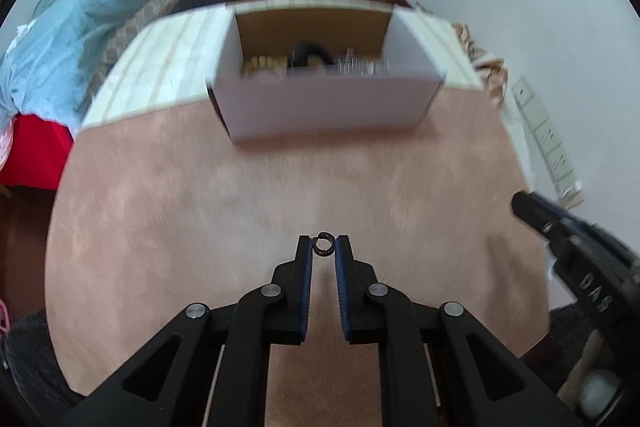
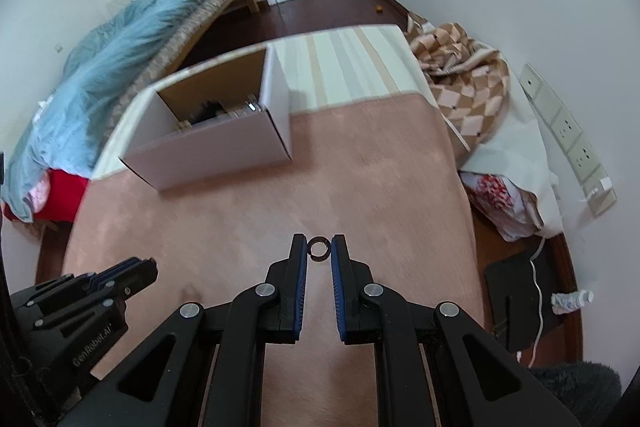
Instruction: Organize jewelry
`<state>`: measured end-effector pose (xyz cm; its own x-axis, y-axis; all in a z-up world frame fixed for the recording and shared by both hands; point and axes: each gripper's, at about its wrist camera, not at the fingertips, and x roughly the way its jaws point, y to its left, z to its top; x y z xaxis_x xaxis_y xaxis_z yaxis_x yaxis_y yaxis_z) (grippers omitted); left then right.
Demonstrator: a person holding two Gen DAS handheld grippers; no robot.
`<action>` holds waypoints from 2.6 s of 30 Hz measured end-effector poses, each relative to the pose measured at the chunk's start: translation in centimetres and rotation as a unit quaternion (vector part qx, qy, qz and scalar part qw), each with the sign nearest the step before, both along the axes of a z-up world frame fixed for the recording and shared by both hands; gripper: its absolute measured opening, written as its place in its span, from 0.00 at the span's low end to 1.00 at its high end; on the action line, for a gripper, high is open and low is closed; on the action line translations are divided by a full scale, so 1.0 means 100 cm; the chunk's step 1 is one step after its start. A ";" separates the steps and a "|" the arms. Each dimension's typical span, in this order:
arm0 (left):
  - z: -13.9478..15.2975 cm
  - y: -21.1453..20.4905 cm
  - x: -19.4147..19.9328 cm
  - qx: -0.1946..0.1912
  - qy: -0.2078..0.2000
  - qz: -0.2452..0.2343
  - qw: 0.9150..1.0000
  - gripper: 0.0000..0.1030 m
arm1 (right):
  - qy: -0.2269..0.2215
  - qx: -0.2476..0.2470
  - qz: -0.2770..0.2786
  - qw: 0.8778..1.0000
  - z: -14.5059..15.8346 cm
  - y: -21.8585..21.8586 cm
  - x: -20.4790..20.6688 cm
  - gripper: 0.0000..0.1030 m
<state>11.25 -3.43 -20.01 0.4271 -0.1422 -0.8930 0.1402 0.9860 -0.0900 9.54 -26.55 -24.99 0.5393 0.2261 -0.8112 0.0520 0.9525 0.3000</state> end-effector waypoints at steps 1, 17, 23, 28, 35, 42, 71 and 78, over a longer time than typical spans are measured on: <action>0.010 0.003 0.006 -0.007 -0.007 0.000 1.000 0.08 | -0.007 0.006 0.002 1.000 0.007 0.002 0.005 0.12; 0.041 0.039 0.160 -0.036 0.015 -0.004 0.999 0.09 | 0.004 0.072 0.094 0.993 0.041 0.053 0.180 0.12; 0.024 0.047 0.182 -0.051 0.071 0.021 0.996 0.12 | 0.068 0.110 0.135 0.982 0.018 0.070 0.214 0.13; 0.029 0.052 0.183 -0.037 0.062 0.039 0.997 0.31 | 0.091 0.113 0.117 0.982 0.006 0.069 0.221 0.37; 0.046 0.066 0.176 0.002 0.028 0.067 0.997 0.71 | 0.069 0.089 0.092 0.989 0.022 0.053 0.212 0.45; 0.044 0.077 0.156 0.047 0.015 0.090 0.995 0.95 | 0.050 -0.017 0.075 0.996 0.040 0.054 0.186 0.61; 0.164 0.074 0.020 0.035 -0.074 0.098 0.992 0.99 | -0.034 -0.104 0.020 0.994 0.175 0.037 0.037 0.98; 0.211 0.075 -0.025 0.024 -0.101 0.095 0.990 0.99 | -0.079 -0.107 0.009 0.991 0.231 0.029 -0.017 0.98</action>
